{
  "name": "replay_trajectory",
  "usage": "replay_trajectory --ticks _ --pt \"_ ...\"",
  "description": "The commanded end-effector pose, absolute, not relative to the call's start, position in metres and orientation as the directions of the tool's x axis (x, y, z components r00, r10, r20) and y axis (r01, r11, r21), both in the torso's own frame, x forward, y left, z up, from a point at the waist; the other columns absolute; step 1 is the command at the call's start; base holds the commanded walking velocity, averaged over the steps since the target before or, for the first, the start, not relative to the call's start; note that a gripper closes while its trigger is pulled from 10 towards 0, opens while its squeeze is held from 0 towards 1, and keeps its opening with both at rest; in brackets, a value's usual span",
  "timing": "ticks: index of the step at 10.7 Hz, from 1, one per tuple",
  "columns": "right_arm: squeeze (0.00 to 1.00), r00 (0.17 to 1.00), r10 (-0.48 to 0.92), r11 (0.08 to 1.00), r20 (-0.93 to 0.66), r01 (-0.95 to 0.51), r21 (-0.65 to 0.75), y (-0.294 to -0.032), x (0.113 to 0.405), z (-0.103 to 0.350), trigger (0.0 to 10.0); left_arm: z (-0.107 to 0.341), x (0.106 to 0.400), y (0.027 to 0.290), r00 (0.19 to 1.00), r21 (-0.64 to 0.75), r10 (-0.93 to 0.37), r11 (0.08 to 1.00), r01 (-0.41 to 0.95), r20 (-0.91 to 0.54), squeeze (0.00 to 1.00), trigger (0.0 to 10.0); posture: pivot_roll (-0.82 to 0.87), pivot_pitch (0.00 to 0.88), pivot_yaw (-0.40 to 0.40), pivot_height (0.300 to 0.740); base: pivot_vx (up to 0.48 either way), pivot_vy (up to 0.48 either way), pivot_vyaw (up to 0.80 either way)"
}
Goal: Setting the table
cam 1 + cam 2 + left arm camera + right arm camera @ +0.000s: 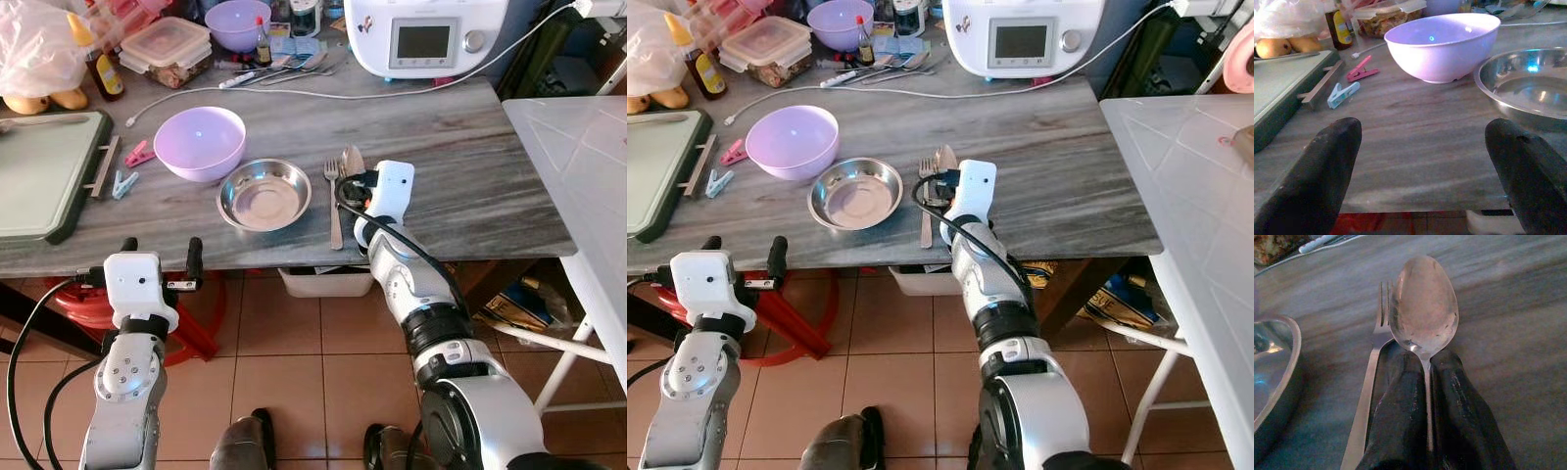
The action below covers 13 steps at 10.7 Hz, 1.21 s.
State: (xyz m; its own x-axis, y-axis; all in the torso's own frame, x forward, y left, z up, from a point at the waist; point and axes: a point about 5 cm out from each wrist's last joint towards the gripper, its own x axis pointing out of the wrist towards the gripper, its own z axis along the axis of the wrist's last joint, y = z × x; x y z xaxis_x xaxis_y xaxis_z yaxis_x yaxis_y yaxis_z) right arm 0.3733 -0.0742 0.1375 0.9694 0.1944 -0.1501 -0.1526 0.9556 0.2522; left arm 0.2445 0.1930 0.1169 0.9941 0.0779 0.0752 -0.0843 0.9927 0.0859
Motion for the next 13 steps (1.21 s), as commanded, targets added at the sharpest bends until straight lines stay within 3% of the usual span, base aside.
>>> replay_trajectory --ticks 1,10,11,13 --pt "0.0 0.96 0.188 0.955 -0.206 -0.129 0.269 -0.0721 0.3711 0.1276 10.0 0.1197 0.243 0.1947 0.994 0.086 0.078 0.993 -0.085 0.08 0.0 10.0 0.09 0.208 0.057 0.74 0.0 0.0 0.0" --pt "0.0 0.965 0.172 0.956 -0.199 -0.116 0.268 -0.0785 0.3773 0.1298 10.0 0.1193 0.2428 0.1936 0.995 0.09 0.073 0.993 -0.079 0.071 0.0 10.0 0.1 0.214 0.062 0.74 0.0 0.0 0.0" --pt "1.0 0.962 0.188 0.951 -0.197 -0.129 0.281 -0.0761 0.3766 0.1293 10.0 0.1195 0.243 0.1935 0.995 0.091 0.073 0.993 -0.079 0.072 0.0 10.0 0.1 0.213 0.063 0.74 0.0 0.0 0.0" --pt "1.0 0.958 0.201 0.95 -0.204 -0.139 0.281 -0.0742 0.3758 0.1267 10.0 0.1199 0.2434 0.1936 0.995 0.093 0.073 0.993 -0.079 0.071 0.0 10.0 0.1 0.213 0.063 0.74 0.0 0.0 0.0"
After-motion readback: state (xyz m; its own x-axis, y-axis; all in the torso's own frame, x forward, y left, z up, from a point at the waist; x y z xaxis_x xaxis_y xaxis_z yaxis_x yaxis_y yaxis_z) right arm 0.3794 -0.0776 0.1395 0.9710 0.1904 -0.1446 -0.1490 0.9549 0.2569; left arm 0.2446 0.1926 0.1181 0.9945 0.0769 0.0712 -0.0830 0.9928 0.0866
